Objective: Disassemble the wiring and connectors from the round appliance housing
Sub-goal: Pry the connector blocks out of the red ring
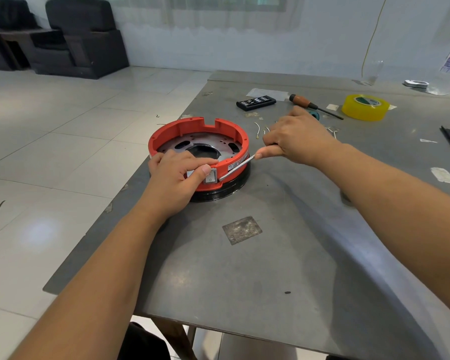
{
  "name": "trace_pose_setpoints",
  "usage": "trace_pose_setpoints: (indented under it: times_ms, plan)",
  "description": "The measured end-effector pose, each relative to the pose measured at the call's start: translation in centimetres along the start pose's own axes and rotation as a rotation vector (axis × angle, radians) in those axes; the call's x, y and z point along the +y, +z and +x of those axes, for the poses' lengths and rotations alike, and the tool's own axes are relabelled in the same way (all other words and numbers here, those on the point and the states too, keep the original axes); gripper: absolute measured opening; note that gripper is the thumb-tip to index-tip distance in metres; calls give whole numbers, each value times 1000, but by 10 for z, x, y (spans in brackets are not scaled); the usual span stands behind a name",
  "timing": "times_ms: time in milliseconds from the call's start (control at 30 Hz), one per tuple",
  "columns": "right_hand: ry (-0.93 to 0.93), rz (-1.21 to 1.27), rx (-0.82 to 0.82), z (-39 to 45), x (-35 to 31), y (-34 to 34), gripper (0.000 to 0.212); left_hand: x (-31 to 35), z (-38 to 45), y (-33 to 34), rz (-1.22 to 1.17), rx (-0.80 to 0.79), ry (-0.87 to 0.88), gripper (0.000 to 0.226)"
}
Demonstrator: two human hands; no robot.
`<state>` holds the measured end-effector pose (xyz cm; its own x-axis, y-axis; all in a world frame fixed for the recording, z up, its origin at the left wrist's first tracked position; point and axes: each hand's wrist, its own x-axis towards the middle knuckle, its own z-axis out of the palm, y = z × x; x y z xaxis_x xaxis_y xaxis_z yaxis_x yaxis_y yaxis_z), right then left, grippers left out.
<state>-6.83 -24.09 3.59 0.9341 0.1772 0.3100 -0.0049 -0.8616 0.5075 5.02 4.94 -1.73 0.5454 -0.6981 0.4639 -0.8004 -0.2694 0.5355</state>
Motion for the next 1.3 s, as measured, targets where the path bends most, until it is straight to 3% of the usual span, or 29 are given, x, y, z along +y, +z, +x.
trace_pose_setpoints:
  times_ms: [233, 367, 467, 800, 1033, 1300]
  plan:
    - [-6, 42, -34, 8, -13, 4, 91, -2, -1, 2, 29, 6, -17, 30]
    - [22, 84, -91, -1, -17, 2, 90, 1, -2, 2, 35, -18, -36, 47]
    - [46, 74, -107, -10, -23, -3, 91, 2, -3, 1, 36, -12, -21, 46]
    - [304, 177, -131, -65, -66, -17, 76, 0, -6, 2, -7, 47, 18, 47]
    - [325, 129, -64, -84, -84, -19, 64, 1, -9, 3, -58, 71, -28, 33]
    - [377, 61, 10, -85, -85, -18, 60, 2, -10, 3, -33, 60, -34, 41]
